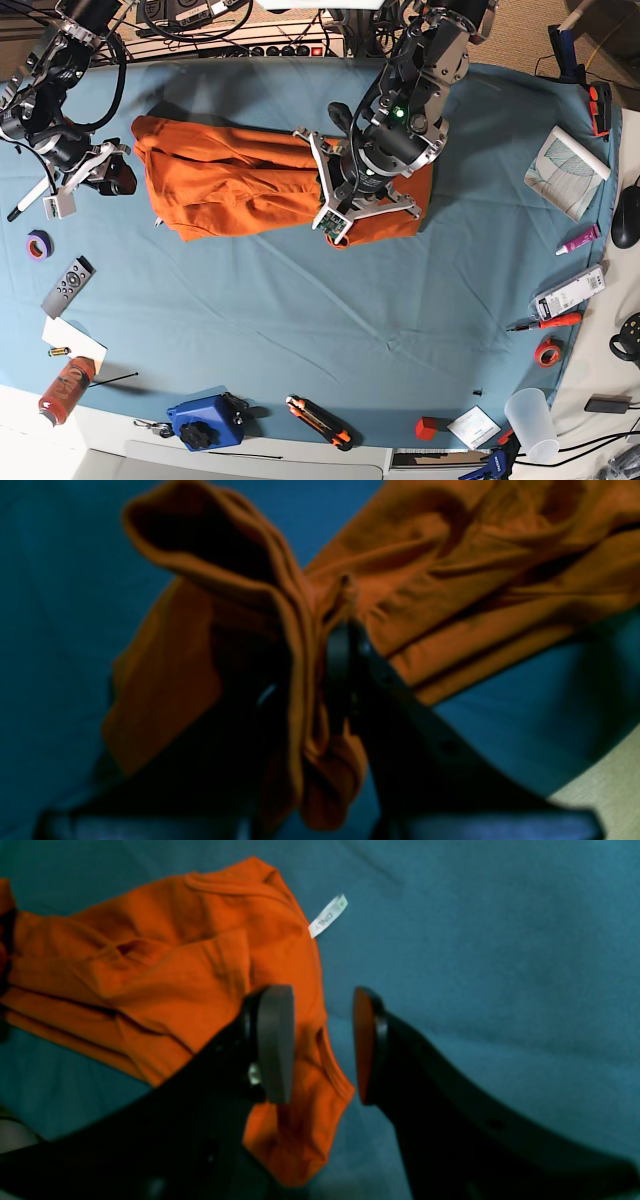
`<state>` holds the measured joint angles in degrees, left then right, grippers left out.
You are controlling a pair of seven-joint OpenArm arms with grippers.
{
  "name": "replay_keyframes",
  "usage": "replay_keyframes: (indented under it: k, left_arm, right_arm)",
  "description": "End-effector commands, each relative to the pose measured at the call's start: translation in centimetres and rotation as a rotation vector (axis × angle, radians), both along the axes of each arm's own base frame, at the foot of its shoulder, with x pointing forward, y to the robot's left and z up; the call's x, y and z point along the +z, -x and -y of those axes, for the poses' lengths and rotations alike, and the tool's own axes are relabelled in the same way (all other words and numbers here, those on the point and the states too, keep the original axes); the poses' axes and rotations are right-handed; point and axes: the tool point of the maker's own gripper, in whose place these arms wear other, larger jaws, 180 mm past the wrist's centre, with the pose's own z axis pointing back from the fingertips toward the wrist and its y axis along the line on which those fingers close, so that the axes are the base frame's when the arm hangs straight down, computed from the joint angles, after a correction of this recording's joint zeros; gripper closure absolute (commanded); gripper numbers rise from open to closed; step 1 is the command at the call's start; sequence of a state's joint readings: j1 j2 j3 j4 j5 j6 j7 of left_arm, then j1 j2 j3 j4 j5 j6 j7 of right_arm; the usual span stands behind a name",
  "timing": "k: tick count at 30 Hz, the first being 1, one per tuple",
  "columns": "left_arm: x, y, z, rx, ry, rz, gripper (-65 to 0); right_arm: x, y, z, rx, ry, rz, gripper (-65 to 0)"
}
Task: Layout the t-shirt on the table in an organized manner, then fold the t-shirt properly
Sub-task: 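Fold the strip end with the left gripper toward the right gripper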
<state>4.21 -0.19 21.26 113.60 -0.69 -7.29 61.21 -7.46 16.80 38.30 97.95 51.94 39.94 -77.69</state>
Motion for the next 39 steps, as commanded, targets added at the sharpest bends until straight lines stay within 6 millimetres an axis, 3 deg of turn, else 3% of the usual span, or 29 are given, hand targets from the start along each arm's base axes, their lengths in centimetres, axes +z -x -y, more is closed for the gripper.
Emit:
replay_keyframes:
  k: [1, 3, 5, 8, 11, 13, 15, 20, 25, 34, 39]
  left_arm:
    - [1.2, -0.3, 0.9, -0.012, 0.052, 0.029, -8.2]
    - [1.4, 0.3, 1.8, -0.033, 0.109, 0.002, -22.0]
    - [1.7, 0.8, 2.6, -0.055, 0.167, -0.023, -29.8]
    - [2.8, 1.4, 3.5, -0.082, 0.232, -0.041, -30.3]
    - [5.5, 1.6, 3.5, -0.095, 0.27, 0.015, -30.3]
    - [7.0, 0.9, 2.4, -0.065, 0.233, 0.097, -30.1]
    - [7.3, -0.4, 0.4, 0.027, 0.163, 0.151, -27.6]
    - [3.4, -1.5, -4.9, 0.185, -0.012, 0.106, -17.7]
    - [-0.7, -1.3, -9.3, 0.289, -0.074, -0.01, -17.4]
    - [-5.4, 0.0, -8.2, 0.245, 0.027, -0.17, -17.3]
    - [-5.8, 0.0, -8.2, 0.246, 0.022, -0.181, -17.4]
  right_arm:
    - [1.5, -0.8, 0.4, 0.001, 0.011, 0.057, -20.3]
    - [1.6, -0.9, 0.4, 0.0, 0.011, 0.061, -20.3]
    - [1.6, -0.9, 0.4, -0.001, 0.01, 0.065, -20.3]
    - [1.7, -1.0, 0.4, -0.001, 0.01, 0.066, -20.3]
    - [1.7, -1.0, 0.4, -0.001, 0.01, 0.066, -20.3]
    - [1.7, -1.0, 0.4, -0.001, 0.011, 0.066, -20.3]
    - [1.7, -1.0, 0.4, -0.001, 0.011, 0.065, -20.3]
    - [1.7, -1.0, 0.4, 0.0, 0.008, 0.068, -20.3]
    - [1.7, -1.0, 0.4, 0.0, 0.007, 0.069, -20.3]
    - [3.1, -1.5, -1.0, 0.028, -0.081, 0.135, -20.3]
    - [3.4, -1.6, -1.2, 0.031, -0.094, 0.146, -20.3]
